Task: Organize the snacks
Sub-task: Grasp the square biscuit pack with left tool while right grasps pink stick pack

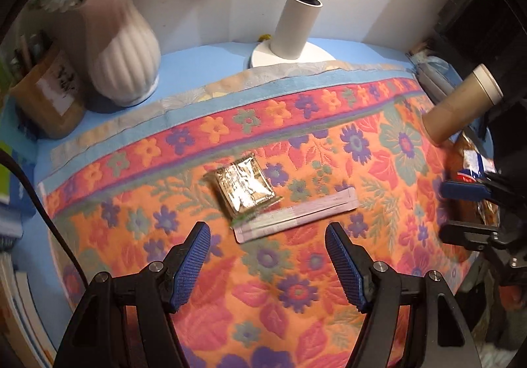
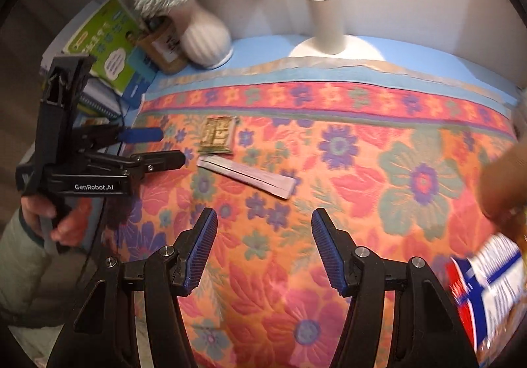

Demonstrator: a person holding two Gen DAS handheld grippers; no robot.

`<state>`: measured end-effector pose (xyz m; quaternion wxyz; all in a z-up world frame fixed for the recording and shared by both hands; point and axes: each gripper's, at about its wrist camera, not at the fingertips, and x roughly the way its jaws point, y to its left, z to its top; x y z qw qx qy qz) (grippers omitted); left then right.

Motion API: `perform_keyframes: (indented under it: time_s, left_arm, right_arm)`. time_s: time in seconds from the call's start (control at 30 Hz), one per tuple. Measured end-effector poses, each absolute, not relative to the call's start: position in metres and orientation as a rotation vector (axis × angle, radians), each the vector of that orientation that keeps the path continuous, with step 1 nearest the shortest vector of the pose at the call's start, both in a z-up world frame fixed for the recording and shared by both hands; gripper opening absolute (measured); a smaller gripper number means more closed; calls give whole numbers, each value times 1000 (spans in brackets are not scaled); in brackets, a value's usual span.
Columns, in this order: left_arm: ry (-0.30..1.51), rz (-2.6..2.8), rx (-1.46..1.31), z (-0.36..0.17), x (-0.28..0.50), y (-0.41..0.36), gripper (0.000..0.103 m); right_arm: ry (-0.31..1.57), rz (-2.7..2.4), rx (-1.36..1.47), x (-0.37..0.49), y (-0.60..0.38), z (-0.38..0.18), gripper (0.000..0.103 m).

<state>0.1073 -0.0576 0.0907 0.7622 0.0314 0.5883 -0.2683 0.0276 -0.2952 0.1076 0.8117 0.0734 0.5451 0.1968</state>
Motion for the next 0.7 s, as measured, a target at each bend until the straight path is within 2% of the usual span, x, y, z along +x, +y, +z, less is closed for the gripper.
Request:
perform_keyframes:
  time_s: [0.4,0.7]
  left_arm:
    - [1319,-778,196,43,156,-73,70]
    - [1357,-700,81,25,174,-70,70]
  right_arm:
    - [1225,529,12,85,-242,49,59]
    - [1259,580,-43,92,-231,25,56]
